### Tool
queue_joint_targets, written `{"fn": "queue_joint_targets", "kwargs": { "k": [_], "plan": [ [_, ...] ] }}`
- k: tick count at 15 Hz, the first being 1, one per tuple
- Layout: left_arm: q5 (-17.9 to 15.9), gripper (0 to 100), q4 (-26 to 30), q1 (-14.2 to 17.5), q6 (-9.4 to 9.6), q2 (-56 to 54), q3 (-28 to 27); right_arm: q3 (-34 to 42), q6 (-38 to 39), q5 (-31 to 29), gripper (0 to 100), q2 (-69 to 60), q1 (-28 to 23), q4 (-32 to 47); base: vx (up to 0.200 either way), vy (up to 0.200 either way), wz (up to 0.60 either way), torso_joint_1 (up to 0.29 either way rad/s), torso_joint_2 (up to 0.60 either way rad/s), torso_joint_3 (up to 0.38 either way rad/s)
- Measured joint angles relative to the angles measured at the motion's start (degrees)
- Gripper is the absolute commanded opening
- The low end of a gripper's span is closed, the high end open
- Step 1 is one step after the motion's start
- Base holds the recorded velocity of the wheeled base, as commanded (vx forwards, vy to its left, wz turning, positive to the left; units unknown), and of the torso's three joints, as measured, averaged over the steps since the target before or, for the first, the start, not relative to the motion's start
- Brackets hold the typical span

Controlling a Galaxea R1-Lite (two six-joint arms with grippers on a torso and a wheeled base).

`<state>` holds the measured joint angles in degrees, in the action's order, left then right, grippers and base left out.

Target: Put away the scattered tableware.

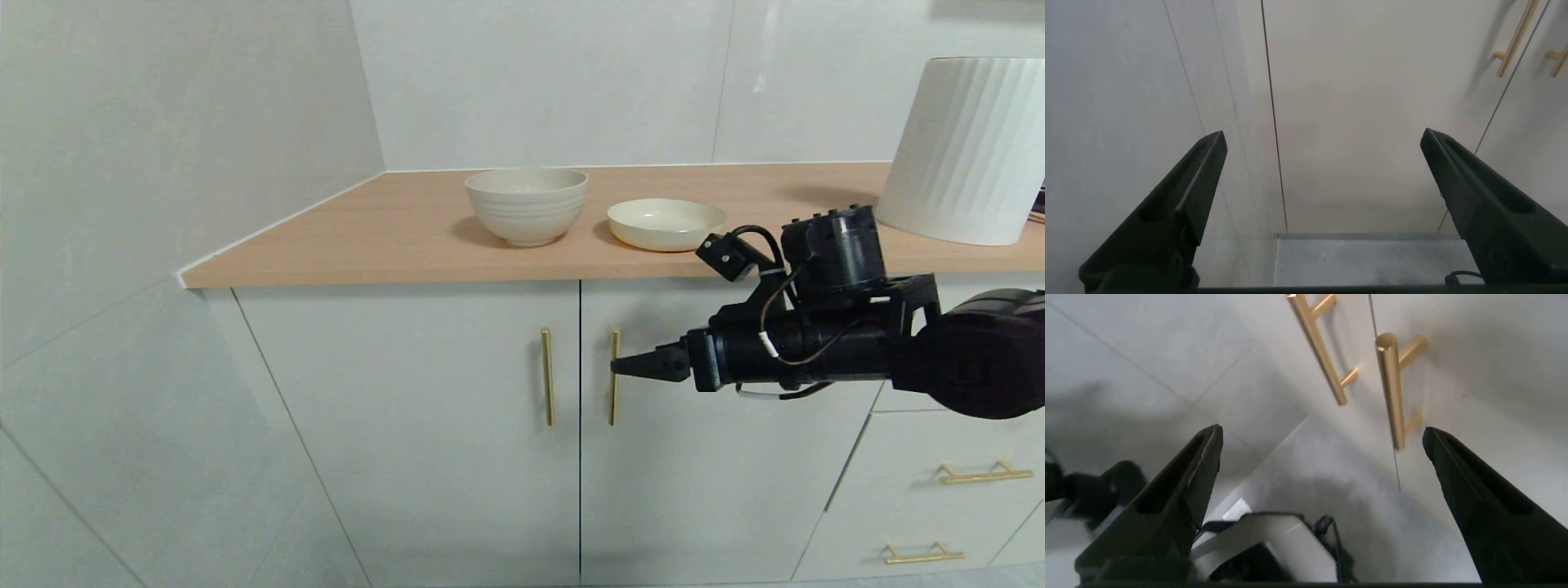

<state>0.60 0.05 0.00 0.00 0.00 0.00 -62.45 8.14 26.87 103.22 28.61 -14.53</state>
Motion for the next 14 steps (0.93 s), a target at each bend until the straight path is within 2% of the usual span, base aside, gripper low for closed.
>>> {"fn": "queue_joint_targets", "kwargs": {
  "k": [4, 7, 14],
  "plan": [
    [0.0, 100, 0.0, 0.0, 0.0, 0.0, 0.0, 2.7, 3.4, -0.8, 100, 4.7, 1.8, -9.4, 0.0, 0.0, 0.0, 0.0, 0.0, 0.0],
    [0.0, 100, 0.0, 0.0, 0.0, 0.0, 0.0, 3.3, 4.6, -4.4, 100, 8.1, 2.3, -15.7, 0.0, 0.0, 0.0, 0.0, 0.0, 0.0],
    [0.0, 100, 0.0, 0.0, 0.0, 0.0, 0.0, 4.7, 7.8, -5.0, 100, 11.4, 2.8, -23.8, 0.0, 0.0, 0.0, 0.0, 0.0, 0.0]
  ]
}}
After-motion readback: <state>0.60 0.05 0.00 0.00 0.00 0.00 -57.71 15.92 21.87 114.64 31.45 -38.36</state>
